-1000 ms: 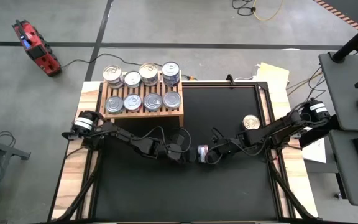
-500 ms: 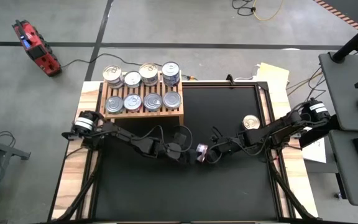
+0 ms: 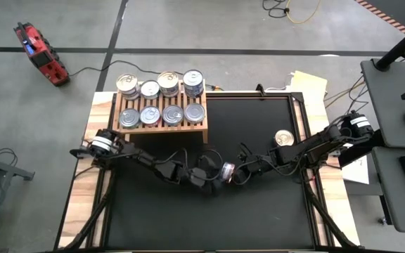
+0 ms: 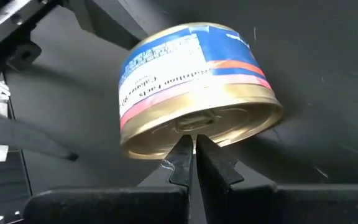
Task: Stack canned seafood by type on shelf
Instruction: Stack the blue pink tuna can on top of the other blue pink tuna can on the shelf
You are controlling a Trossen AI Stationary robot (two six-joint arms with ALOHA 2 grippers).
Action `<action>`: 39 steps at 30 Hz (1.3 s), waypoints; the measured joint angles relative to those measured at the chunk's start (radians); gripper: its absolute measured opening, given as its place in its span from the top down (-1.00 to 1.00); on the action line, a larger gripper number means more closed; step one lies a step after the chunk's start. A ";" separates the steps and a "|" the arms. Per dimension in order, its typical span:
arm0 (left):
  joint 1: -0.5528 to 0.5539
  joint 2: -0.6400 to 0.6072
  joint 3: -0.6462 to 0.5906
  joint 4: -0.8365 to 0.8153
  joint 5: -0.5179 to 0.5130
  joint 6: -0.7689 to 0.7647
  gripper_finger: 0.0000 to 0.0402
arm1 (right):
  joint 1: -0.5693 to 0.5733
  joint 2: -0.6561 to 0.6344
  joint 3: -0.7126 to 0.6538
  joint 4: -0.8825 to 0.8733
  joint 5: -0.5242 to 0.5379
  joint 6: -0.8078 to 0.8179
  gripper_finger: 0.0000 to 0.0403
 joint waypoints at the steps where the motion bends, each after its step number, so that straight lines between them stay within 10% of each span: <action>1: -0.005 0.000 0.008 0.002 -0.011 0.042 -0.63 | 0.000 0.000 0.000 0.002 0.000 0.000 0.94; 27: -0.014 0.191 0.424 -0.516 -0.071 0.051 -0.61 | -0.001 0.000 -0.007 -0.006 -0.012 -0.005 0.94; 39: -0.011 0.183 0.404 -0.529 -0.044 -0.012 0.13 | -0.001 -0.006 -0.007 -0.012 -0.049 -0.058 0.94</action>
